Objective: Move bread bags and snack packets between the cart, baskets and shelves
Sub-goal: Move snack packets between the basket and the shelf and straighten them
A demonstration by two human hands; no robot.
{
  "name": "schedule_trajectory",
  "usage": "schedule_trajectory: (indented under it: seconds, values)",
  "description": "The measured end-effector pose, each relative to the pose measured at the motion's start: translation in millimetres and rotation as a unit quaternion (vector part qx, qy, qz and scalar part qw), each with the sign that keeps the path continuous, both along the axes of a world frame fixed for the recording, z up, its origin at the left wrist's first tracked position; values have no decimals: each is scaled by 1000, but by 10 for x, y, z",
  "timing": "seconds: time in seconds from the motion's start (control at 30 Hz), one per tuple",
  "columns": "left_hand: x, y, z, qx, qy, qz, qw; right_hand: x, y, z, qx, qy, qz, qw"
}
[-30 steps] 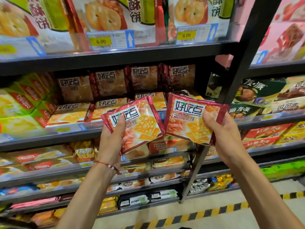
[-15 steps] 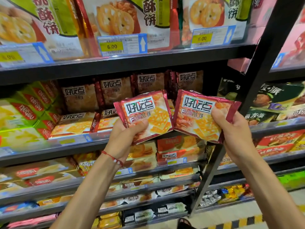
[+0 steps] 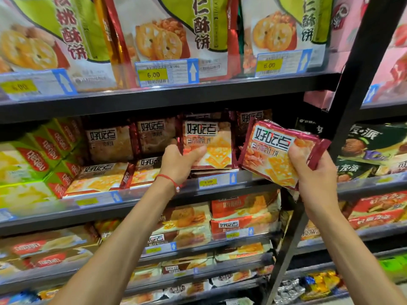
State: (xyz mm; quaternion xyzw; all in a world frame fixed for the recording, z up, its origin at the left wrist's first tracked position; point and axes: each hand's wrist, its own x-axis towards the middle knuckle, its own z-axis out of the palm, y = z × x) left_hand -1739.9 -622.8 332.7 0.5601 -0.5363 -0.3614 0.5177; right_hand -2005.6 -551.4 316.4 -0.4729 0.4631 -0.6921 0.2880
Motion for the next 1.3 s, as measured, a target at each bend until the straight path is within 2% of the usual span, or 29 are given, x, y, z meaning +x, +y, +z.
schedule_trajectory:
  seconds: [0.1,0.2,0.33,0.43,0.63,0.83,0.97,1.17,1.3]
  values:
    - [52,-31,-71,20,-94,-29,995,-14,-41,-25,2,53,4,999]
    - [77,-57,-37,28,-146,-61,987,-121,-101,-64,43,86,37,995]
    - [-2,-123,-38,-8,-196,32,980,-191,-146,-77,98,143,67,983]
    - [-86,-199,-53,-12,-231,69,971,-174,-182,-113,103,166,77,978]
    - [-16,-252,-16,44,-233,25,971,-90,-196,-126,73,98,28,992]
    - [-101,-332,66,115,-219,41,968,-30,-291,-133,62,63,-13,996]
    - [-120,-499,73,104,-233,71,964,-11,-300,-147,53,48,-16,997]
    - [-134,-463,54,96,-230,59,967,42,-289,-136,43,27,-7,999]
    - [-131,-268,62,57,-284,61,955,19,-284,-114,45,17,0,999]
